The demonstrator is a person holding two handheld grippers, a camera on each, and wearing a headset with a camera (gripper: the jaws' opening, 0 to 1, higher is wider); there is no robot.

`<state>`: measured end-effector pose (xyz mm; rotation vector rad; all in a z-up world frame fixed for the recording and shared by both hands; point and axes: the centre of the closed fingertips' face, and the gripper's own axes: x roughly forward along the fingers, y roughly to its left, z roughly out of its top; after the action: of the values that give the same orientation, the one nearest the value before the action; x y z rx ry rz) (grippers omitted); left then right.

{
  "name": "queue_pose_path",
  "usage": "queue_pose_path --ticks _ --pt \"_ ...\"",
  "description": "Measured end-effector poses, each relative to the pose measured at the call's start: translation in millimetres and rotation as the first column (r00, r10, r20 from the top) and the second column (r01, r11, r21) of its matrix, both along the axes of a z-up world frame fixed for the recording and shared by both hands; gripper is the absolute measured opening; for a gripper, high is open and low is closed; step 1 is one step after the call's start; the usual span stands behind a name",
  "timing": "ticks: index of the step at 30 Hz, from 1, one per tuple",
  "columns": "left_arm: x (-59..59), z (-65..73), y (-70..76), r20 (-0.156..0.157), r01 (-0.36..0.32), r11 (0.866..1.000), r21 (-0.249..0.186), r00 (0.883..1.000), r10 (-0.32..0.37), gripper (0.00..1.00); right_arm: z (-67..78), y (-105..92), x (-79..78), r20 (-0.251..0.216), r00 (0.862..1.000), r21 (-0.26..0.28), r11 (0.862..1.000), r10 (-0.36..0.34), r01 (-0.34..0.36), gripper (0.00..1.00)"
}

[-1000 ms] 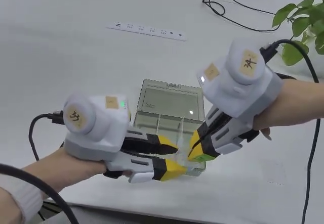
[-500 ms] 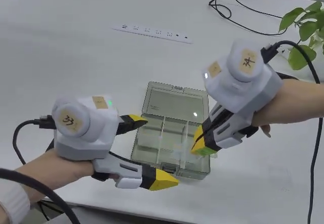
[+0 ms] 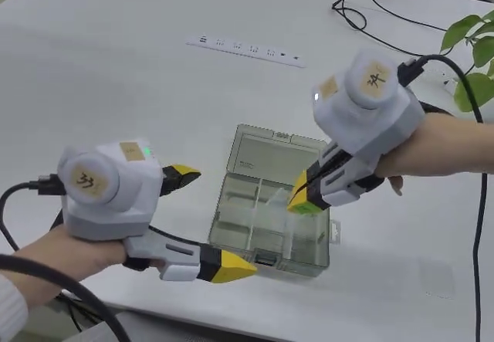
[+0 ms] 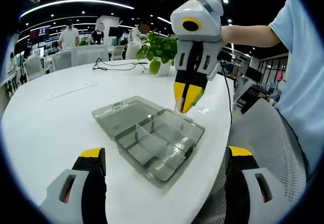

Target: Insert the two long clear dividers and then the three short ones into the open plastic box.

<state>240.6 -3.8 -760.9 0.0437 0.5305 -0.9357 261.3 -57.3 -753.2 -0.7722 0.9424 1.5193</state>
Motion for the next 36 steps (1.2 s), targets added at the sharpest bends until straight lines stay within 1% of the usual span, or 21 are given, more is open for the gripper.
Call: queue_pose_path --ticks 4,9,10,12,16,18,20,21,31,36 --pt "-0.9 -1.0 1.4 -0.001 -0.008 1.0 0.0 1.0 0.008 1.0 -4.0 0.9 8.7 0.011 1.0 -0.004 1.0 -0.013 0.013 0.02" --pt "-2.8 -1.9 3.1 -0.004 -0.014 1.0 -0.004 1.0 0.014 1.0 -7.9 -0.5 11.4 0.009 1.0 -0.015 1.0 -0.022 0.022 0.02" --pt "-3.0 -2.3 3.7 -0.005 -0.017 1.0 -0.003 1.0 0.017 1.0 -8.1 -0.8 10.6 0.002 1.0 -0.017 1.0 -0.024 0.024 0.02" --pt "-3.4 -2.4 4.2 -0.006 -0.018 1.0 -0.005 1.0 0.018 0.99 -9.2 -1.4 9.8 0.002 1.0 -0.023 1.0 -0.019 0.019 0.02" --pt "-3.5 -2.4 4.8 -0.007 -0.021 1.0 -0.007 1.0 0.021 0.98 -11.4 -1.7 11.3 0.021 1.0 -0.026 1.0 -0.009 0.01 0.02" --pt "-3.7 -2.6 4.8 -0.007 -0.021 1.0 -0.007 1.0 0.021 0.98 -12.6 -2.6 10.2 0.008 1.0 -0.033 0.999 -0.014 0.015 0.02" --pt "-3.9 -3.2 4.8 -0.011 -0.022 1.0 -0.007 1.0 0.022 0.97 -14.1 -3.7 11.4 0.016 1.0 -0.041 0.999 -0.009 0.01 0.02" --pt "-4.0 -3.2 4.6 -0.01 -0.021 1.0 -0.007 1.0 0.021 0.97 -15.3 -4.5 11.5 0.012 1.0 -0.045 0.999 -0.012 0.012 0.02" --pt "-5.2 -4.8 3.9 -0.016 -0.021 1.0 -0.008 1.0 0.021 0.96 -18.4 -3.8 12.5 0.021 1.0 -0.039 0.999 -0.012 0.013 0.02" --pt "-5.7 -5.6 3.9 -0.022 -0.02 1.0 -0.009 1.0 0.02 0.95 -18.9 -2.2 11.8 0.024 1.0 -0.037 0.999 0.0 0.0 0.02"
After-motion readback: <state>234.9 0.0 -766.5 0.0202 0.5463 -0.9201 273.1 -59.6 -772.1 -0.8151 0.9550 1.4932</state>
